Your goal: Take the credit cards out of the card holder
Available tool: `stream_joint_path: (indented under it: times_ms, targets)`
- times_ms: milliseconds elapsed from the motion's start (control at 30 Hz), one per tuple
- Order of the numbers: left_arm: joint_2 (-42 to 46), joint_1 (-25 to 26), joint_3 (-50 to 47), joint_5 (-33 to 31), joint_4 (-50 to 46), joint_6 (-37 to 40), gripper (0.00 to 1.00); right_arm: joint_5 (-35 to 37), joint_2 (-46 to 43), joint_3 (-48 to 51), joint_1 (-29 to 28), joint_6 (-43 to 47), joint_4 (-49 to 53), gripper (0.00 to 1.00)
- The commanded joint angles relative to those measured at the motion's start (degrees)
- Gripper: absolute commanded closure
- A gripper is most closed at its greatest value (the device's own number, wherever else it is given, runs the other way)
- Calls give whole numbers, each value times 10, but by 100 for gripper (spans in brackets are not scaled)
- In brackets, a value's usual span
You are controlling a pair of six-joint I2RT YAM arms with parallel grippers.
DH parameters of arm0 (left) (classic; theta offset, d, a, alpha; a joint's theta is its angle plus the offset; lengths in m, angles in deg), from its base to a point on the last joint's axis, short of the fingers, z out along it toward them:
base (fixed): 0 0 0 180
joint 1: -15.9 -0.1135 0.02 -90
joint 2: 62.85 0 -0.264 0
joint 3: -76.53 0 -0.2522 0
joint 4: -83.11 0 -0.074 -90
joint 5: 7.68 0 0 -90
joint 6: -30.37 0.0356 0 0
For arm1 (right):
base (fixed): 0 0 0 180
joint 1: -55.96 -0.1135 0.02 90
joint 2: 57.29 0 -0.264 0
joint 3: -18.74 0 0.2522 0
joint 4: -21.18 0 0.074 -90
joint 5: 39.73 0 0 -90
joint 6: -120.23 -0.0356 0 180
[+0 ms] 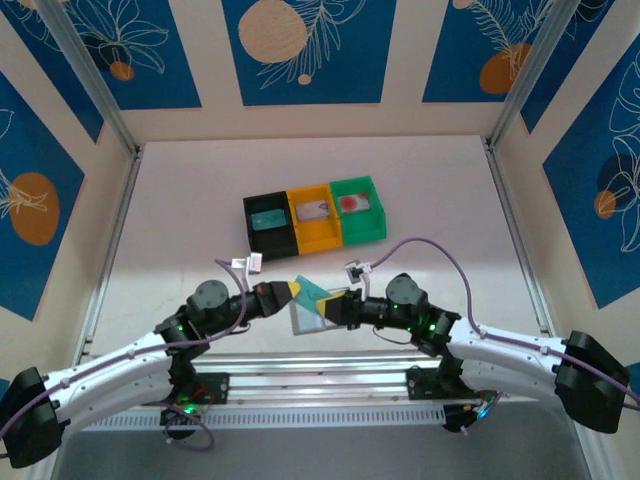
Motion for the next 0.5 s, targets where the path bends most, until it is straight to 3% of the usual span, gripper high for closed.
stream_joint_path:
  times_ms: [0,167,300,467]
  targets:
    - [-7,9,-6,-2,26,-3,100,17,-13,-10,-5,5,-14,83]
    - [-10,10,-3,0,27,2,81,28,-22,-13,-5,3,4,100]
    - [4,10,11,4,-10,23,65,36,-45,-16,-3,6,35,100]
    - [45,1,74,21,-182,116,52,6,-97,-23,19,13,111,100]
